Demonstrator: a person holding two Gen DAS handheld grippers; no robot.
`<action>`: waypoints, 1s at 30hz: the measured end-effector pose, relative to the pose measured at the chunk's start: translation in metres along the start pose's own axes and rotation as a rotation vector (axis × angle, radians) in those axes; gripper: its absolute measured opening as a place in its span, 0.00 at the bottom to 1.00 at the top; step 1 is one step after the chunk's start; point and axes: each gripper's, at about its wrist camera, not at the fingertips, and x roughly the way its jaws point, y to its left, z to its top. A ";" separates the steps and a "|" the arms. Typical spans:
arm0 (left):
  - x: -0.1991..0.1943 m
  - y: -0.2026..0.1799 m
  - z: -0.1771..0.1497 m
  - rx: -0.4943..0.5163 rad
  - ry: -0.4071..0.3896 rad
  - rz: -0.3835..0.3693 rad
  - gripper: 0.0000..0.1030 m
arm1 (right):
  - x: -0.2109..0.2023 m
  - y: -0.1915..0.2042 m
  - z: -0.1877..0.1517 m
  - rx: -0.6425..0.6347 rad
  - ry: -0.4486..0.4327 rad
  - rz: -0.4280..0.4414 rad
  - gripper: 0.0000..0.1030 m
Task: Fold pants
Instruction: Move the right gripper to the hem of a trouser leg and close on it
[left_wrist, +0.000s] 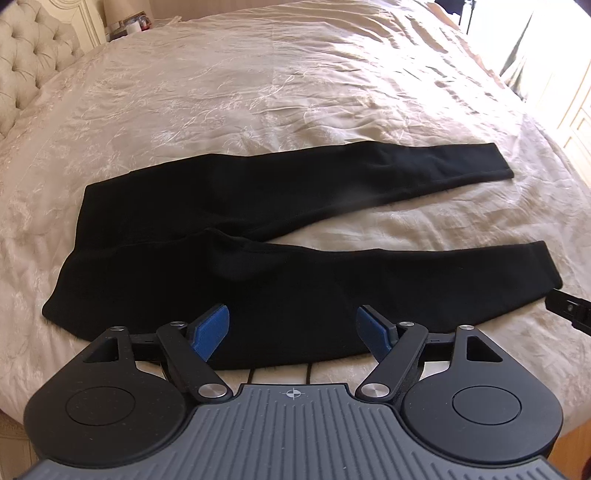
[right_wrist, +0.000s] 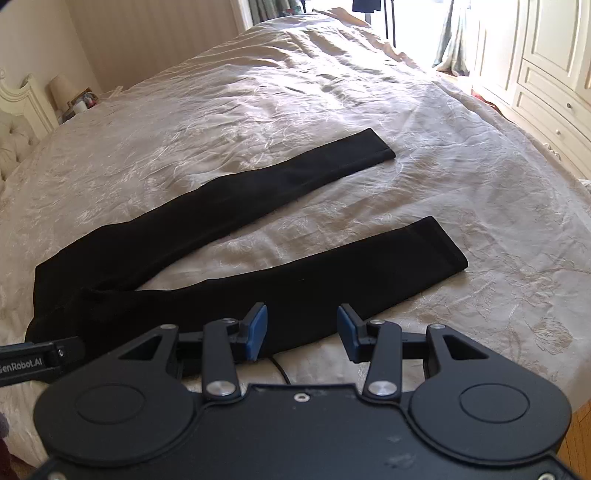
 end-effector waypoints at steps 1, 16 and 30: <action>0.004 0.001 0.002 0.010 0.004 -0.006 0.73 | 0.002 -0.001 0.002 0.016 0.000 -0.018 0.44; 0.035 -0.022 0.007 0.111 0.055 -0.022 0.73 | 0.032 -0.062 0.008 0.175 0.026 -0.238 0.44; 0.047 -0.062 0.012 0.036 0.112 0.067 0.73 | 0.121 -0.132 0.065 0.089 0.071 -0.176 0.44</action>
